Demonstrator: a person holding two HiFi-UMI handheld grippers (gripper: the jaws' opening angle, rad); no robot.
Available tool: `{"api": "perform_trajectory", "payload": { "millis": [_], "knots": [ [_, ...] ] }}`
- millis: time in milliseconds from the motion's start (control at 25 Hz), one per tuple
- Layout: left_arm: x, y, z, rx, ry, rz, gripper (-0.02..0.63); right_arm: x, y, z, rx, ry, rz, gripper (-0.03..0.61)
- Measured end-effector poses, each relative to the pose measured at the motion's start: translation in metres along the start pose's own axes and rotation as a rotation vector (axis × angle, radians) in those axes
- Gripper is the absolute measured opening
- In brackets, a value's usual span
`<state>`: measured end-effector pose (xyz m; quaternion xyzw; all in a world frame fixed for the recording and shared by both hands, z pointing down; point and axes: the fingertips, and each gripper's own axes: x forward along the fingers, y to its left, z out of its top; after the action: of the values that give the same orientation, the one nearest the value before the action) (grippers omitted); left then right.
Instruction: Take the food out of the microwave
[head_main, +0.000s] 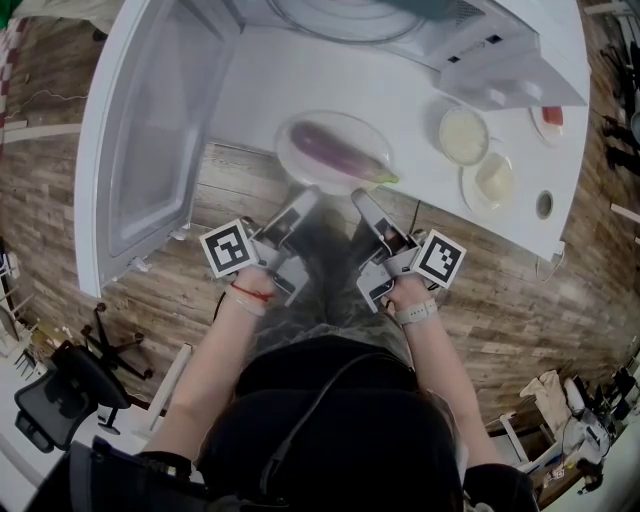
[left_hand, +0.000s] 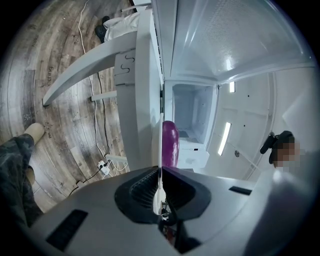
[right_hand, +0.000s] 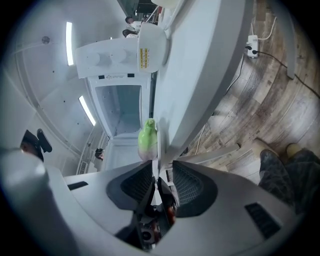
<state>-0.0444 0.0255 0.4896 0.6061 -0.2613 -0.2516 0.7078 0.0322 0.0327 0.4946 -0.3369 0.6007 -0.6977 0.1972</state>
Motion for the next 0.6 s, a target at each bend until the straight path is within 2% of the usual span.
{"api": "perform_trajectory", "payload": {
  "millis": [160, 600],
  "knots": [
    [-0.0003, 0.0002, -0.0005, 0.001, 0.001, 0.002, 0.035, -0.0026, -0.0005, -0.0040, -0.006, 0.011, 0.001, 0.143],
    [0.0085, 0.0003, -0.0004, -0.013, -0.005, -0.008, 0.029, -0.0099, -0.0051, -0.0018, 0.009, -0.010, -0.003, 0.143]
  ]
}}
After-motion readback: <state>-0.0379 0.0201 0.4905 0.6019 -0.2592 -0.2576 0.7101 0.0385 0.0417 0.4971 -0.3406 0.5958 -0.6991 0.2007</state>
